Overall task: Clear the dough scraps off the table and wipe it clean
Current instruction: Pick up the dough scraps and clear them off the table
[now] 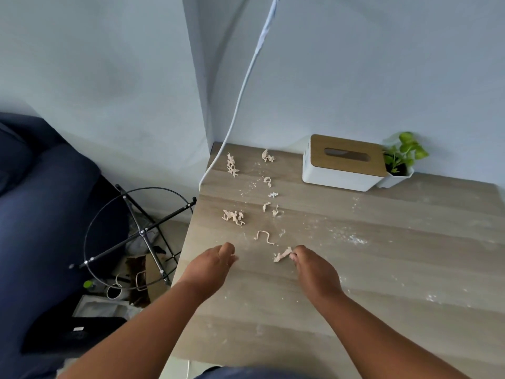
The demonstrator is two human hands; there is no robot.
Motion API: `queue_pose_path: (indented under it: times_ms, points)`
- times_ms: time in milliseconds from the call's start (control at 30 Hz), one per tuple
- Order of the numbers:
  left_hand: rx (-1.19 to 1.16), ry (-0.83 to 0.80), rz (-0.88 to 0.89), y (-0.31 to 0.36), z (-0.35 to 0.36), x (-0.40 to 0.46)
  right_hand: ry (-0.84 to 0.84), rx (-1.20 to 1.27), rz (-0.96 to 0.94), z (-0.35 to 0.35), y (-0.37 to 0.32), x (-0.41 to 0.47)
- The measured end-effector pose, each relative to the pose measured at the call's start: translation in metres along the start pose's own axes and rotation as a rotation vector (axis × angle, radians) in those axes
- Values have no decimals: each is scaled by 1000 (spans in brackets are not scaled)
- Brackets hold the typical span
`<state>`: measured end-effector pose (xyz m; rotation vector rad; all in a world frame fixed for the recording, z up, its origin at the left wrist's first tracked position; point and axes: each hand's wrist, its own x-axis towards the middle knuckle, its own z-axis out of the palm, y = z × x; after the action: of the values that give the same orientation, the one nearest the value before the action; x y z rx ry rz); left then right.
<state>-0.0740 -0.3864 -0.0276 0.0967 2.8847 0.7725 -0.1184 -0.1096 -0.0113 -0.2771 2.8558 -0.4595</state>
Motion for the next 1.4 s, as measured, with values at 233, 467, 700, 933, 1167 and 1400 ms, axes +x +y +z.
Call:
queue_pose_path:
  times_ms: [233,467,700,933,1167,1400]
  points:
    - [13,91,-178,2,-10,40,7,-12,-30,11,-4,14]
    - [131,68,-293,-11,-10,91,-64,-108,1,18,-3,27]
    - [180,-15,-357,-6,5,125,69,-257,-253,30,-6,38]
    - [294,-98,-226,-7,7,126,196,-186,-365,35,-4,46]
    - [6,-41,-308,-15,-1,121,-11,-29,-248,23,-18,69]
    - [15,-56,-276,-20,-16,111,-75,-74,-219,29,-29,89]
